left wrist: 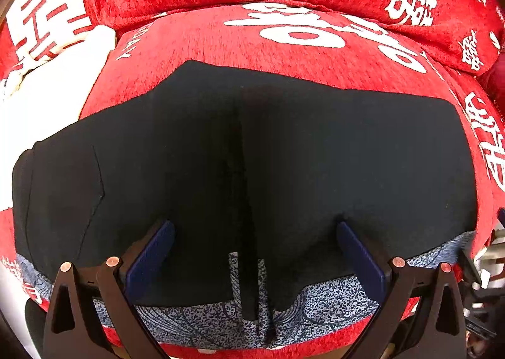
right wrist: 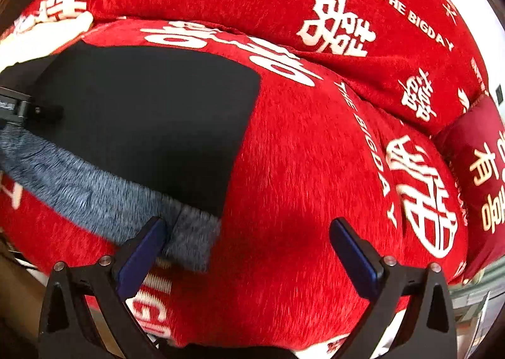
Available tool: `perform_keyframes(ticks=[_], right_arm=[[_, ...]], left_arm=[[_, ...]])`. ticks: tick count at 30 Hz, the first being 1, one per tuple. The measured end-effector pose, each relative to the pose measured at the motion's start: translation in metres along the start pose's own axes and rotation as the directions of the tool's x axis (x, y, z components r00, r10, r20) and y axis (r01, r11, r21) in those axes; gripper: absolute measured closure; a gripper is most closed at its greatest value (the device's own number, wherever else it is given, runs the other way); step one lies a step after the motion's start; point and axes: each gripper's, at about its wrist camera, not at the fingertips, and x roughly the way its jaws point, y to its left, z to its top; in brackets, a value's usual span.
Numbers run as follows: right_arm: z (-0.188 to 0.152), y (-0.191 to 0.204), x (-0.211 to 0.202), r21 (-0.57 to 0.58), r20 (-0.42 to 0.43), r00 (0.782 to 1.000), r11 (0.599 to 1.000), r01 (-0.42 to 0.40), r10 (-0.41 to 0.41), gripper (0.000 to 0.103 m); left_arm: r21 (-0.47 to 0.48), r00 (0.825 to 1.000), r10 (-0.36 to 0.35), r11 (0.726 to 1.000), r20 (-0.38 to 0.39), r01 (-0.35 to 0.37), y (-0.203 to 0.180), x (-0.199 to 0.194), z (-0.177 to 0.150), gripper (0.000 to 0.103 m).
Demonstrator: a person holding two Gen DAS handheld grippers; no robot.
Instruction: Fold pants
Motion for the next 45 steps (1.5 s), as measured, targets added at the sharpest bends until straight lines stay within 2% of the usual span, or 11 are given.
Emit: perform_keyframes(ticks=[3, 6, 8, 14, 22, 26, 28, 30, 35, 42, 45], right_arm=[[0.010, -0.006, -0.025, 0.057, 0.106, 0.987, 0.990, -0.128, 0.122, 0.000], [0.031, 0.007, -0.030, 0.018, 0.169, 0.932, 0.945, -0.327, 0.320, 0.000], [0.047, 0.023, -0.020, -0.052, 0.160, 0.916, 0.930, -0.364, 0.367, 0.000], [0.088, 0.048, 0.058, -0.074, -0.013, 0.935, 0.932, -0.355, 0.356, 0.000], [0.037, 0.063, 0.023, -0.117, 0.019, 0.961, 0.956, -0.270, 0.274, 0.000], [0.032, 0.071, -0.003, -0.063, 0.037, 0.959, 0.958, -0.278, 0.281, 0.000], [0.045, 0.078, -0.010, -0.002, 0.077, 0.945, 0.948, -0.318, 0.317, 0.000], [0.060, 0.096, -0.003, 0.015, 0.067, 0.941, 0.942, -0.334, 0.333, 0.000], [0.093, 0.135, 0.030, 0.031, 0.034, 0.957, 0.956, -0.290, 0.289, 0.000], [0.144, 0.147, 0.047, 0.126, -0.027, 0.967, 0.961, -0.246, 0.252, 0.000], [0.154, 0.169, 0.023, 0.083, 0.021, 0.940, 0.936, -0.341, 0.340, 0.000]], left_arm=[[-0.012, 1.000, 0.013, 1.000, -0.001, -0.013, -0.002, -0.002, 0.000, 0.000], [-0.042, 1.000, 0.008, 0.999, -0.009, -0.009, 0.005, -0.012, -0.006, 0.000], [-0.045, 1.000, 0.022, 0.999, 0.002, -0.022, 0.012, -0.018, -0.014, 0.000], [-0.066, 1.000, -0.014, 0.998, -0.008, 0.014, 0.030, -0.017, -0.031, 0.000], [-0.051, 0.998, -0.055, 0.997, 0.015, 0.056, 0.043, -0.033, -0.040, 0.000], [-0.029, 0.993, -0.027, 0.999, 0.112, 0.030, 0.068, -0.059, -0.045, 0.000], [-0.048, 0.989, 0.009, 0.999, 0.148, -0.002, 0.091, -0.064, -0.046, 0.000], [-0.105, 0.990, 0.061, 0.993, 0.124, -0.048, 0.120, -0.056, -0.047, 0.000], [-0.229, 0.995, 0.095, 0.970, 0.037, -0.084, 0.184, -0.032, -0.067, 0.000], [-0.242, 0.998, 0.037, 0.970, 0.055, -0.023, 0.207, -0.034, -0.085, 0.000], [-0.229, 0.990, 0.109, 0.970, 0.091, -0.085, 0.214, -0.046, -0.086, 0.000]])
